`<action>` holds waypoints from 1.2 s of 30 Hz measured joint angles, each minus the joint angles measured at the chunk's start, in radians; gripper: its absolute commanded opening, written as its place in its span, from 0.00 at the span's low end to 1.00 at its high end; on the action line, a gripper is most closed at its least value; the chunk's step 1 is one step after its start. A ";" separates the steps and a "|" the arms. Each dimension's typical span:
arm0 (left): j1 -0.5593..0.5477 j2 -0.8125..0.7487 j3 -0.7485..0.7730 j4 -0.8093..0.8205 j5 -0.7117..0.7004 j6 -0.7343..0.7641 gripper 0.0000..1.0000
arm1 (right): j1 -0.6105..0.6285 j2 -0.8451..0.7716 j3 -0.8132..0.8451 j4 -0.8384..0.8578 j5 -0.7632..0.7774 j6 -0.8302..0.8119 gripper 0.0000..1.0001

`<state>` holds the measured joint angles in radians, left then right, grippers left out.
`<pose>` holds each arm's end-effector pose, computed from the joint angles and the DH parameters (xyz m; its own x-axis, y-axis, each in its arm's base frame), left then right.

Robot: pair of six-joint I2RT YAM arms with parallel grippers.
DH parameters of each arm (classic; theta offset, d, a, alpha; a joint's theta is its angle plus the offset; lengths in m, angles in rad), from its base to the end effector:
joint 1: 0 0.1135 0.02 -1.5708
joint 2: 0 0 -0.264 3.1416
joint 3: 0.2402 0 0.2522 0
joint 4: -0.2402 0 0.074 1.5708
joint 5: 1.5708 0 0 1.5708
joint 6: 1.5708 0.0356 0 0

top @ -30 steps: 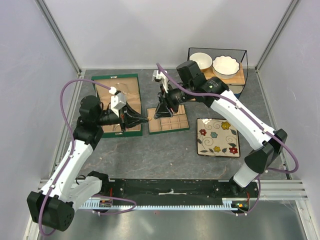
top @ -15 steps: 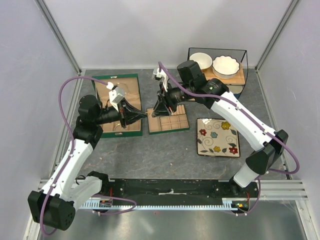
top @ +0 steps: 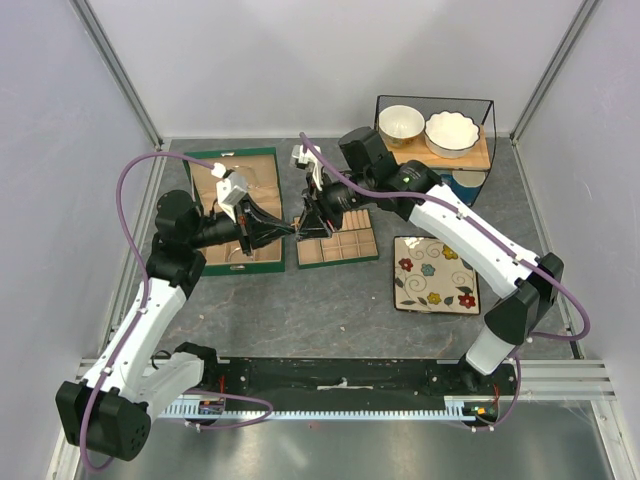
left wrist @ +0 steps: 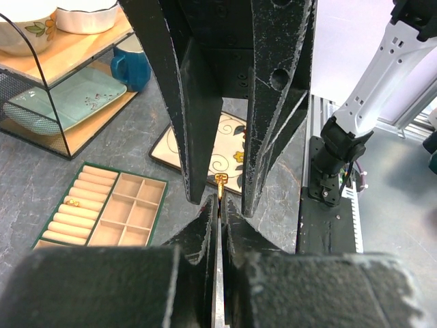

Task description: Organize the mixed jewelry

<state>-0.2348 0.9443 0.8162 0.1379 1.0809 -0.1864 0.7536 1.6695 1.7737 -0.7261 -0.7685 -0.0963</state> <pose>0.1936 -0.0786 0.3565 -0.1699 -0.0490 -0.9842 0.9526 0.2475 -0.1768 0.2488 0.2674 0.4033 -0.3360 -0.4100 -0.8479 -0.9406 0.0988 0.3249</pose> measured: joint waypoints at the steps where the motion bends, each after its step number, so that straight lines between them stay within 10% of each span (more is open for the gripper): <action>1: 0.000 0.000 0.000 0.000 0.000 0.000 0.02 | 0.000 0.002 0.001 0.000 0.001 0.000 0.45; 36: 0.000 -0.001 -0.021 -0.001 0.021 0.000 0.02 | 0.002 -0.031 0.007 -0.001 0.018 -0.015 0.34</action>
<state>-0.2348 0.9432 0.7948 0.1368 1.1015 -0.1860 0.7551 1.6386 1.7809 -0.7273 -0.7502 -0.1112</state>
